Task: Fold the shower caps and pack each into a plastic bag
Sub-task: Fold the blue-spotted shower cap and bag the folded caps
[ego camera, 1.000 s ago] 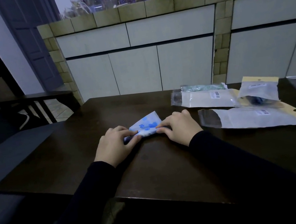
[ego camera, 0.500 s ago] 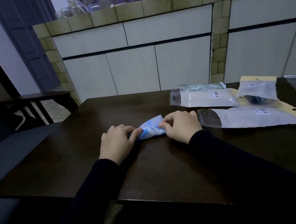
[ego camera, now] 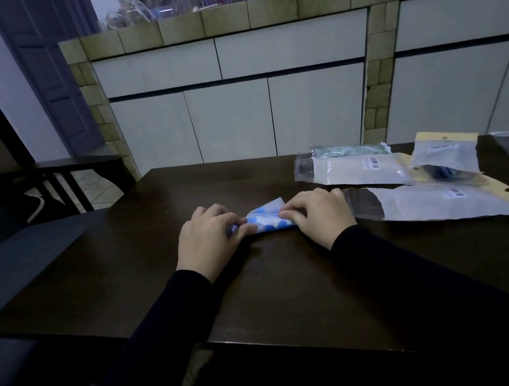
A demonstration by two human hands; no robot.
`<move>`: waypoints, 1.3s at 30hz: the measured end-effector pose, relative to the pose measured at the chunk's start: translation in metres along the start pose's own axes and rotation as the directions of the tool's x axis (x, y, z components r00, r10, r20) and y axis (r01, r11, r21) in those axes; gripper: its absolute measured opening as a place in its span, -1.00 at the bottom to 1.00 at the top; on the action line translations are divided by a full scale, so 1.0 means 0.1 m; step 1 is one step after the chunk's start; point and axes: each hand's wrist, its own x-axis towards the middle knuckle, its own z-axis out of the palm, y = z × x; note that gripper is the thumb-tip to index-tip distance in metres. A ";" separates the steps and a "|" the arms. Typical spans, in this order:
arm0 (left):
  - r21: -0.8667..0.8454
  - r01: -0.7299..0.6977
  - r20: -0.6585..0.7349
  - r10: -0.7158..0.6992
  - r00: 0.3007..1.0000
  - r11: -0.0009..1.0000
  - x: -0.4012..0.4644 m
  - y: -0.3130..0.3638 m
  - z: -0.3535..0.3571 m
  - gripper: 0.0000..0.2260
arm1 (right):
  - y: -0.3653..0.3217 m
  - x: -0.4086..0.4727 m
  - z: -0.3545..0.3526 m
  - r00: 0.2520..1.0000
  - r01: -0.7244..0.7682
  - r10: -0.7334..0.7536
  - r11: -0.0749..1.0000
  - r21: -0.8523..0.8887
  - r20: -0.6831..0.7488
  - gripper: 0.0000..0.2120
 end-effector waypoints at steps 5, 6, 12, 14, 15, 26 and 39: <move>0.028 0.070 0.112 -0.072 0.991 0.997 0.03 0.01 0.01 -0.62 | 0.04 -0.03 -0.06 0.994 0.004 0.005 0.996 -0.085 0.112 -0.65; 0.037 0.073 0.120 -0.077 0.990 0.997 0.04 0.01 0.00 -0.62 | 0.05 -0.04 -0.06 0.992 0.021 -0.007 0.994 -0.107 0.128 -0.63; 0.069 0.055 0.116 -0.063 0.991 0.996 0.02 0.04 -0.02 -0.63 | -0.01 -0.05 -0.08 0.991 0.033 -0.012 0.988 -0.154 0.134 -0.66; 0.083 0.040 0.100 -0.048 0.994 0.996 0.00 0.05 -0.02 -0.64 | -0.01 -0.06 -0.07 0.991 0.037 -0.017 0.988 -0.153 0.130 -0.68; 0.084 0.032 0.090 -0.040 0.995 0.996 -0.01 0.05 -0.02 -0.64 | -0.01 -0.06 -0.07 0.992 0.035 -0.016 0.988 -0.149 0.126 -0.69; 0.074 0.001 0.045 -0.005 0.999 0.997 -0.04 0.09 -0.01 -0.66 | 0.00 -0.03 -0.05 0.990 -0.104 0.106 0.994 -0.021 0.088 -0.73; -0.009 0.072 0.147 -0.070 0.987 0.997 0.21 0.16 0.06 -0.80 | -0.08 0.07 0.10 0.985 -0.175 0.175 0.984 -0.039 0.000 -0.76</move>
